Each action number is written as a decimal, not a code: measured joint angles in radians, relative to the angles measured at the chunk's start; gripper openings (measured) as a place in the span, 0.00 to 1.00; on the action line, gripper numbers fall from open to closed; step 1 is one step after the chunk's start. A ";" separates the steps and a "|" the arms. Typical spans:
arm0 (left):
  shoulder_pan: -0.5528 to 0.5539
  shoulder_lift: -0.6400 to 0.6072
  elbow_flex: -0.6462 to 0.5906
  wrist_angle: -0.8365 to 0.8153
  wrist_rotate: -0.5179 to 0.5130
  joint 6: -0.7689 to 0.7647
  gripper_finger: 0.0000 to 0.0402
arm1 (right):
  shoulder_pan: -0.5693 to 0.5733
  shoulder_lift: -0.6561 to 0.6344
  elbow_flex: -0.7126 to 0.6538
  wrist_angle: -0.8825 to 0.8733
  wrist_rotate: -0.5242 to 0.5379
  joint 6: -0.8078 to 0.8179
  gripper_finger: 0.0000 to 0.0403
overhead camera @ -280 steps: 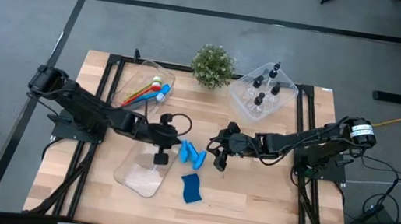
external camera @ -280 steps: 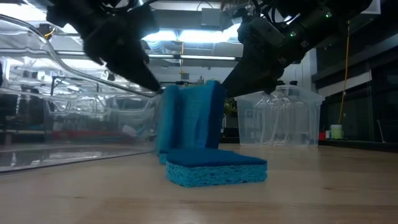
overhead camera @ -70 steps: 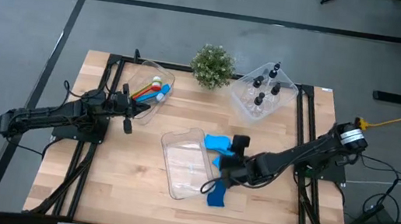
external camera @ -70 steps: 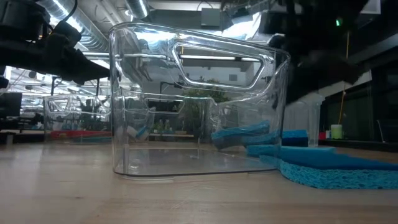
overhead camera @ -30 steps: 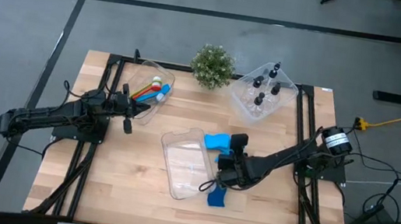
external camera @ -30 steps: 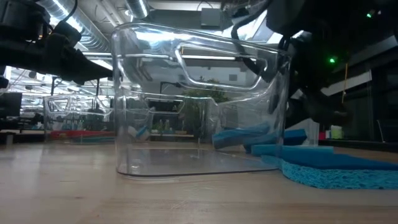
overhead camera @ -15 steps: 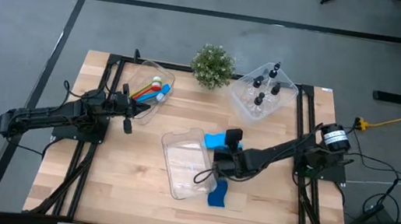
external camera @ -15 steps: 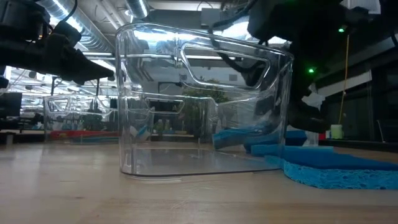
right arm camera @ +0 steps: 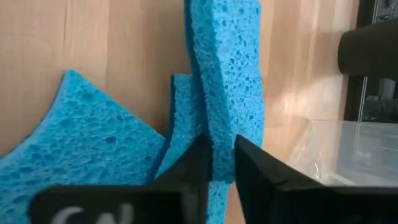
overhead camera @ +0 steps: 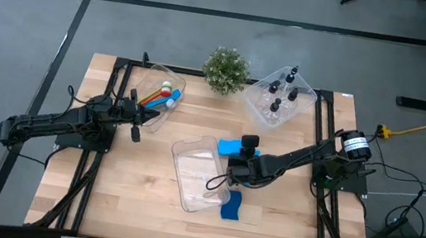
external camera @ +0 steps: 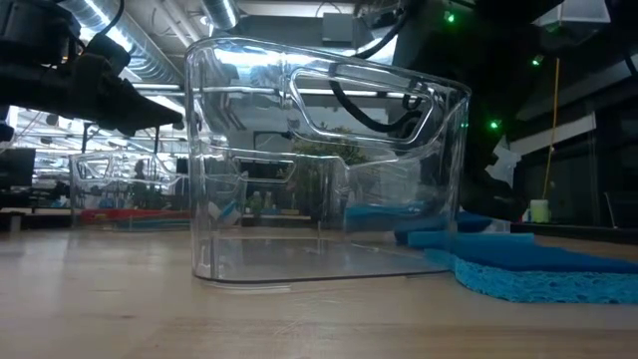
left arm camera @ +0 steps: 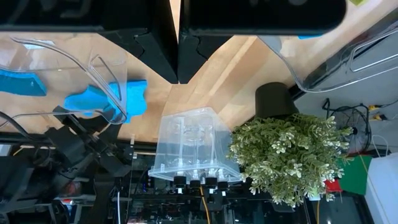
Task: Pick & Place Kitchen Sink Supplies
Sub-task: Put the sponge into the bottom transparent bin
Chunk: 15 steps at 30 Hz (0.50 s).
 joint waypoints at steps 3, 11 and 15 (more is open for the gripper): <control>0.000 0.000 0.000 0.000 0.000 0.000 0.00 | 0.000 0.000 0.009 -0.017 -0.016 0.001 0.07; 0.000 0.000 0.000 0.000 0.000 0.000 0.00 | 0.000 0.001 0.107 -0.141 -0.033 0.036 0.04; 0.000 0.000 0.000 0.000 0.000 0.000 0.00 | 0.000 0.001 0.184 -0.289 -0.045 0.088 0.03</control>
